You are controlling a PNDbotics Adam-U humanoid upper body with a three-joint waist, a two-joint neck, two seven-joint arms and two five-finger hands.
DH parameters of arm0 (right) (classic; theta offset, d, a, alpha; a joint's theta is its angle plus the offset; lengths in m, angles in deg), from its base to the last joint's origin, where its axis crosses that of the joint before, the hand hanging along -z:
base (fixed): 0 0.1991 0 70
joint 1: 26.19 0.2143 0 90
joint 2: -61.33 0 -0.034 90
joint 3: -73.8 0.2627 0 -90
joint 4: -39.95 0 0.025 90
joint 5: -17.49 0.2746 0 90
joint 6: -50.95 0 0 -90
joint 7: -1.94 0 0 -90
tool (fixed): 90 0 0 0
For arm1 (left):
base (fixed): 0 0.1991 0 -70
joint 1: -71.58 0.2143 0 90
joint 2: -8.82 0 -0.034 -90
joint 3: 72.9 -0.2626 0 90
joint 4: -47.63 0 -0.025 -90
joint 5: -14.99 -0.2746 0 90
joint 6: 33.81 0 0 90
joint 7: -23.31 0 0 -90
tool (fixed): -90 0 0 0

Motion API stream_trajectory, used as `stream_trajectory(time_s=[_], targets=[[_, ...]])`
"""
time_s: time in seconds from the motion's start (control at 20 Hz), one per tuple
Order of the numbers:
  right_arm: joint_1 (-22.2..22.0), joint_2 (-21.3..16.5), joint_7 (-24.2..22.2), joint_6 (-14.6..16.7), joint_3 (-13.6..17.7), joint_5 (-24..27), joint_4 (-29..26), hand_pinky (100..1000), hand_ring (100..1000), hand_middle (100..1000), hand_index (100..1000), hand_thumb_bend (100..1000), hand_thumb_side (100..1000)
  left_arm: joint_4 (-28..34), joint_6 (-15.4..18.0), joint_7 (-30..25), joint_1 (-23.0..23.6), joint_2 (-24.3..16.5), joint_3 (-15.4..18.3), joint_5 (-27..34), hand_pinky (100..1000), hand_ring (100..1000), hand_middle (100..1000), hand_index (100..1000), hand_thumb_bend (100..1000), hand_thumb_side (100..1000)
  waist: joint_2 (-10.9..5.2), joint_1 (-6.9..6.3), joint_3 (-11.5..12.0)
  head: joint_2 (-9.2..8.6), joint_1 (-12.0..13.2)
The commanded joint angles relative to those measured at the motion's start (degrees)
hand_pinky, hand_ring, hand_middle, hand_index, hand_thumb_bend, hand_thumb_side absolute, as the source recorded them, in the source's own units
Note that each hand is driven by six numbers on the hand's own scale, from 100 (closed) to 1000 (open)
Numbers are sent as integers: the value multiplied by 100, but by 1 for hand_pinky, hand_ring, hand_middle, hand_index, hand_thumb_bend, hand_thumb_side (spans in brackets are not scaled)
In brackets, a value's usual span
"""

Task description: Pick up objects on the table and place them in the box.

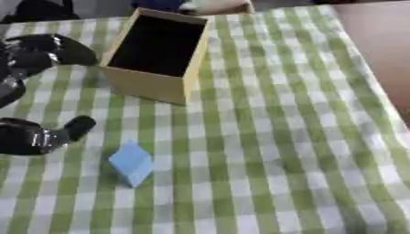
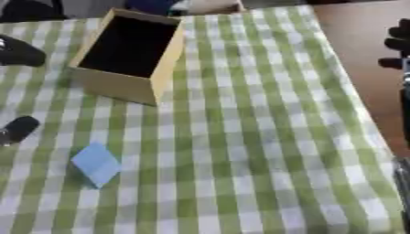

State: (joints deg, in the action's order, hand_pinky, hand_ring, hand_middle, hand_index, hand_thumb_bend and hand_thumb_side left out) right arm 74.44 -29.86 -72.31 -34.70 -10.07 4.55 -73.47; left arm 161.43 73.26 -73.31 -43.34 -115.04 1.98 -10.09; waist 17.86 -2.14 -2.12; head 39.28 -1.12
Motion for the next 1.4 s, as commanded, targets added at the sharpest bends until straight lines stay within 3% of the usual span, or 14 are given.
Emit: stream_trajectory(time_s=[0.05, 0.3, 0.55, 0.85, 1.2, 1.3, 1.4], targets=[[66, -171, -31, 6, -1, 1, -117, 680, 798, 768, 873, 100, 1000, 79, -25, -524, -268, -409, -252, 188, 751, 747, 748, 858, 404, 713, -85, -2, -13, 40, 29], [66, -171, -48, 7, -12, 15, -117, 680, 798, 767, 873, 100, 1000, 79, -55, -1195, -624, -449, -567, 479, 767, 768, 771, 875, 486, 678, -91, -5, -37, 29, 51], [64, -160, -61, 6, -22, 29, -117, 680, 798, 767, 873, 100, 1000, 79, -91, -2022, -827, -362, -784, 675, 796, 793, 788, 876, 662, 538, -90, 0, -42, 28, 67], [63, -153, -73, 7, -29, 44, -117, 680, 793, 760, 873, 100, 1000, 79, -391, -2727, -1041, -237, -956, 714, 812, 813, 813, 870, 788, 468, -87, 12, -49, 12, 77], [64, -137, -86, 6, -41, 61, -117, 679, 788, 753, 873, 100, 1000, 79, -856, -3331, -1288, -39, -1232, 730, 812, 821, 813, 865, 704, 364, -73, 8, -74, -2, 102], [61, -132, -88, 3, -40, 63, -117, 679, 787, 752, 873, 100, 1000, 79, -1021, -3503, -1357, 24, -1313, 790, 808, 821, 819, 863, 625, 266, -65, 4, -88, -13, 103], [60, -128, -87, 1, -39, 65, -117, 679, 786, 751, 873, 100, 1000, 79, -1151, -3653, -1421, 85, -1368, 834, 810, 825, 824, 868, 596, 227, -56, 0, -98, -13, 103]])
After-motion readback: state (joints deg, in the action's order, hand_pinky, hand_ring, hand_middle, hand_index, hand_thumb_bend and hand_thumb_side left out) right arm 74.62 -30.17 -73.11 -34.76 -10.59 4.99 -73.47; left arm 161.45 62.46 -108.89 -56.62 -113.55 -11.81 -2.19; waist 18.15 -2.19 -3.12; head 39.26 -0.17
